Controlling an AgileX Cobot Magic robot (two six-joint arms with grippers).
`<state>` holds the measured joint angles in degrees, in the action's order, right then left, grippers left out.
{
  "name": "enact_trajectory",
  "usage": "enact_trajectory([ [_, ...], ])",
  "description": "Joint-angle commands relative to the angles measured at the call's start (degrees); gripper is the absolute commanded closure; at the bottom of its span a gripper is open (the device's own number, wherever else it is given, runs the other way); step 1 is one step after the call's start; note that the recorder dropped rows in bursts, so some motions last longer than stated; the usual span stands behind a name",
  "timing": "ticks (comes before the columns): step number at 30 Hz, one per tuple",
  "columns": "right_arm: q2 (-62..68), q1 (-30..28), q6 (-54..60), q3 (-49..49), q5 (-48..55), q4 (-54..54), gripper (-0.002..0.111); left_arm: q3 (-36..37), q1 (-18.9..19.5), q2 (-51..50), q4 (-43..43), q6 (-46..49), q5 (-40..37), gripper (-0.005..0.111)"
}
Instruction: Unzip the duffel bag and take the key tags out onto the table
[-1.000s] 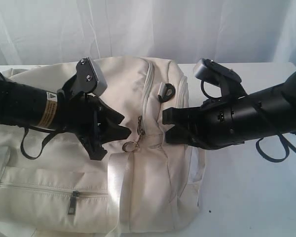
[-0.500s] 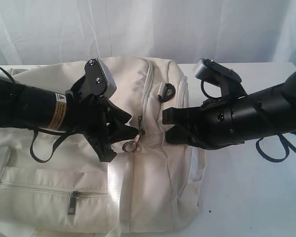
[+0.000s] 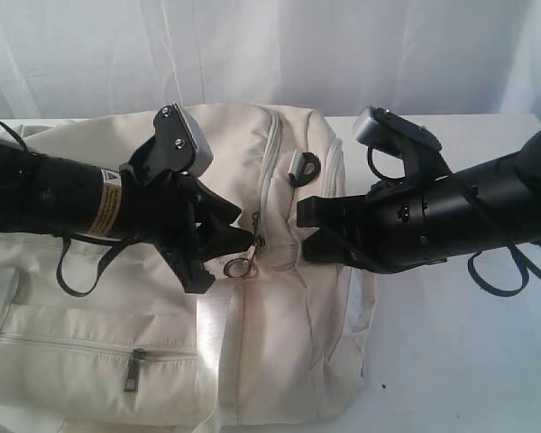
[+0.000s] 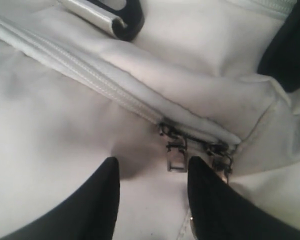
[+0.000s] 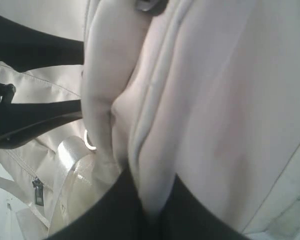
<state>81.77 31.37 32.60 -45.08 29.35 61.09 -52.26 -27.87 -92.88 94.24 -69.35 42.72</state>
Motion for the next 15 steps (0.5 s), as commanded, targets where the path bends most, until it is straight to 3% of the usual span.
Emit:
enact_trajectory([
  [1, -0.37, -0.44, 0.70, -0.16, -2.26, 0.50, 0.108, 0.14, -0.40, 0.18, -0.63, -0.51, 0.79, 0.059],
  [15, -0.37, -0.44, 0.70, -0.16, -2.39, 0.50, 0.108, 0.14, -2.57, -1.40, -1.80, -0.03, -2.67, 0.059],
])
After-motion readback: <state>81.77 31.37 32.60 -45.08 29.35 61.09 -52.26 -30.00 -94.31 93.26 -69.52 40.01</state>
